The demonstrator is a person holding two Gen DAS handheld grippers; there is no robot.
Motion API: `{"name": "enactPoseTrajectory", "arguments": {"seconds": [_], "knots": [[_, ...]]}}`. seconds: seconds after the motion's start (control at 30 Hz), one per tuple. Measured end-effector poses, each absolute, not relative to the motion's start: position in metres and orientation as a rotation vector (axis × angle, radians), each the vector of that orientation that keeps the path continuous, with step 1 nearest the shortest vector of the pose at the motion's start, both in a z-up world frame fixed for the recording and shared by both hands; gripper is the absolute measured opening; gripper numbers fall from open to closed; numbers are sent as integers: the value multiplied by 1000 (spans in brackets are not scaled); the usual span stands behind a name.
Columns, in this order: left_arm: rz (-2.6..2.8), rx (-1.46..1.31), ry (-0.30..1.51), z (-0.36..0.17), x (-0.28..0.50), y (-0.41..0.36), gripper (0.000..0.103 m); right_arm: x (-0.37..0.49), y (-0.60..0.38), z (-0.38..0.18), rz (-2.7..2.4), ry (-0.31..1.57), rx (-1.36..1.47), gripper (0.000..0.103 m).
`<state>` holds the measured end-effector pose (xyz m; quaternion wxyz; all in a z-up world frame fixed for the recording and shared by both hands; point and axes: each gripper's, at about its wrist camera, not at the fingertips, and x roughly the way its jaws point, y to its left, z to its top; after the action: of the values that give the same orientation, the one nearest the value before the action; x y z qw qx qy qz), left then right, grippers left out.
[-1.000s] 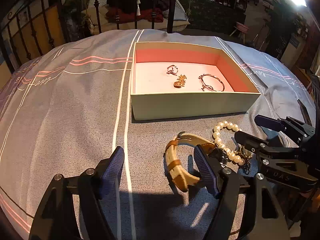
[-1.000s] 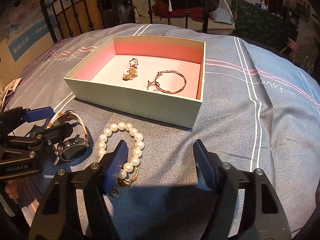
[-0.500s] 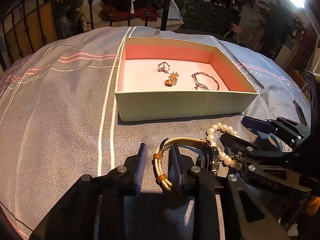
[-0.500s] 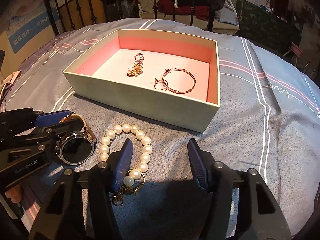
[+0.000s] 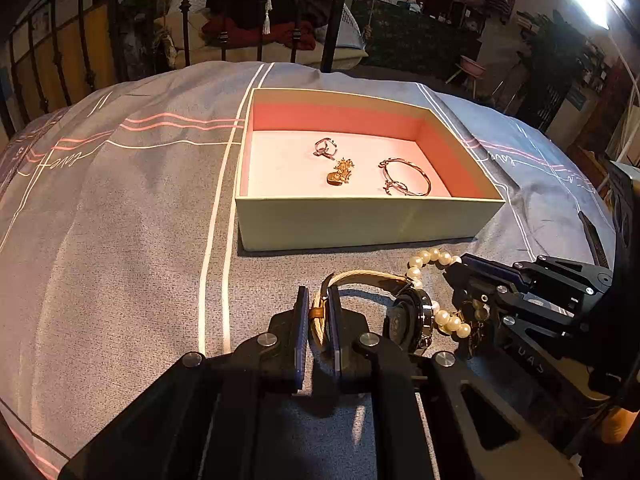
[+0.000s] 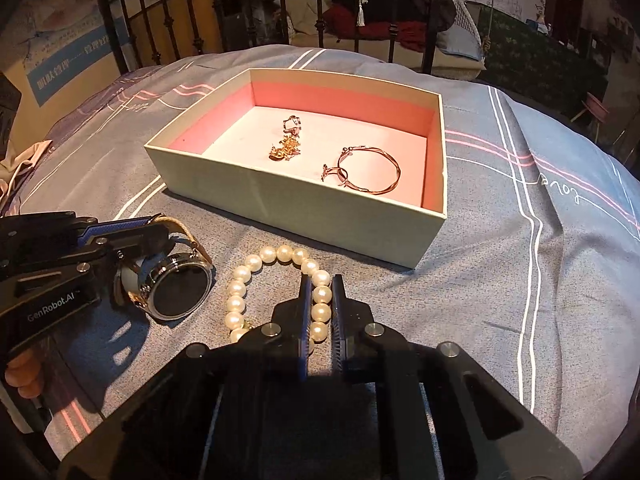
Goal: Organize jewelry
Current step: 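Carry the watch and pearl bracelet over the box with both grippers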
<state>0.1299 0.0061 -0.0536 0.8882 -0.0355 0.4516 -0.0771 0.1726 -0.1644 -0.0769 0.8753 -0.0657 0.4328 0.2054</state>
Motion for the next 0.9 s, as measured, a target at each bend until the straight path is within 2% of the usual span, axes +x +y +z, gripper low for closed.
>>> {"name": "enactPoseTrajectory", "arguments": {"seconds": [0.63,0.9], "knots": [[-190,-53,788,10,138,-7,9,147,-178,8,497,653,-84,10],[-180,-30,781,16,163,-14,9,174,-180,26,508,639,-98,10]]}}
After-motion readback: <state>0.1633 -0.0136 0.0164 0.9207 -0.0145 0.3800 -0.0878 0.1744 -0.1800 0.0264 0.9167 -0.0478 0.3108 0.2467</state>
